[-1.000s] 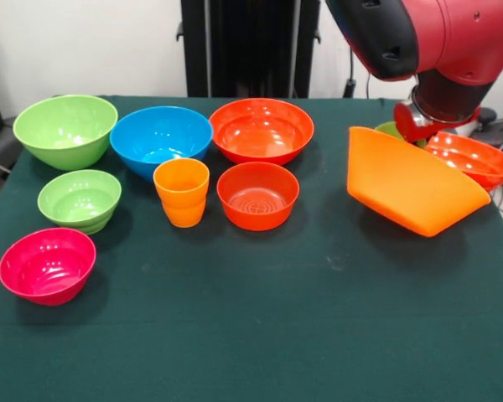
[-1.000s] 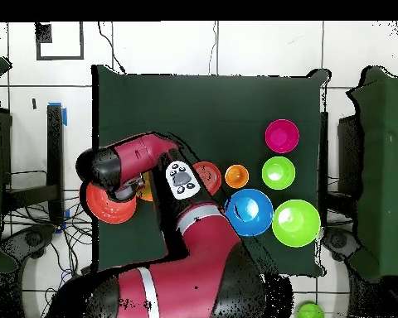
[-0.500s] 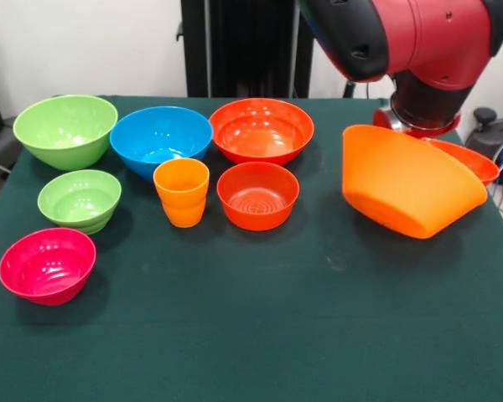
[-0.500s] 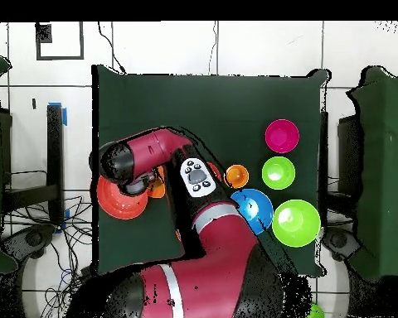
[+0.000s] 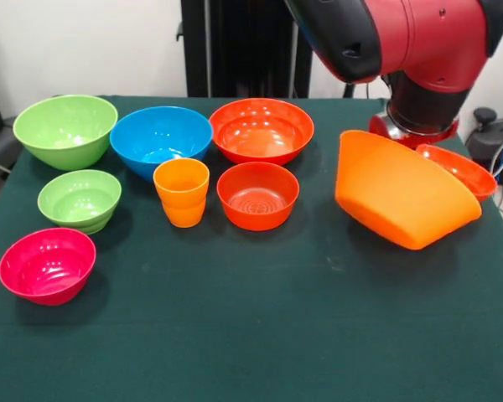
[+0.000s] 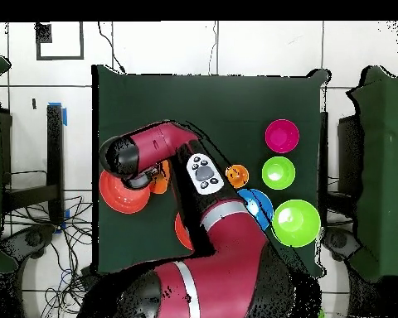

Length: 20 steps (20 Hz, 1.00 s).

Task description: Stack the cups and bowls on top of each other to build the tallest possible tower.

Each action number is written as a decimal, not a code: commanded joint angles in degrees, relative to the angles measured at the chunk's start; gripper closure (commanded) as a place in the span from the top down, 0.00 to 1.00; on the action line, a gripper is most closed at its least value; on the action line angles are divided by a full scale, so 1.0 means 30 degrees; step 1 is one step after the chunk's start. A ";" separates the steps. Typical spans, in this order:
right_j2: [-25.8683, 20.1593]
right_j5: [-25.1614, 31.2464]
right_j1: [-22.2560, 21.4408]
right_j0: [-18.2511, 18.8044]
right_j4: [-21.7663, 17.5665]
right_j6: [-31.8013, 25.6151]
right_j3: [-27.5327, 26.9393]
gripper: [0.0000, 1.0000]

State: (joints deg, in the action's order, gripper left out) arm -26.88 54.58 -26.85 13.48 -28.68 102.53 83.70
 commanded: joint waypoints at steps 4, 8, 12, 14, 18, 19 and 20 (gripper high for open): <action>-0.2202 0.1566 0.0889 -0.0111 -0.0187 -0.4698 -0.3923 0.00; -0.2499 0.3295 0.1067 -0.0325 -0.0032 -0.5061 -0.5230 0.00; -0.2694 0.5486 0.1571 -0.0586 -0.0213 -0.5932 -0.6990 0.00; -0.2839 0.6850 0.1917 -0.0742 -0.0404 -0.6589 -0.8147 0.00; -0.2917 0.8603 0.2164 -0.0620 -0.1465 -0.8502 -0.9080 0.00; -0.2920 0.8749 0.2071 -0.0493 -0.1730 -0.9040 -0.8989 0.00; -0.2964 0.8899 0.2104 -0.0394 -0.1939 -0.9574 -0.9082 0.00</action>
State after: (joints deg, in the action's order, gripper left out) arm -33.30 73.01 -21.96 12.34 -29.02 99.30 64.08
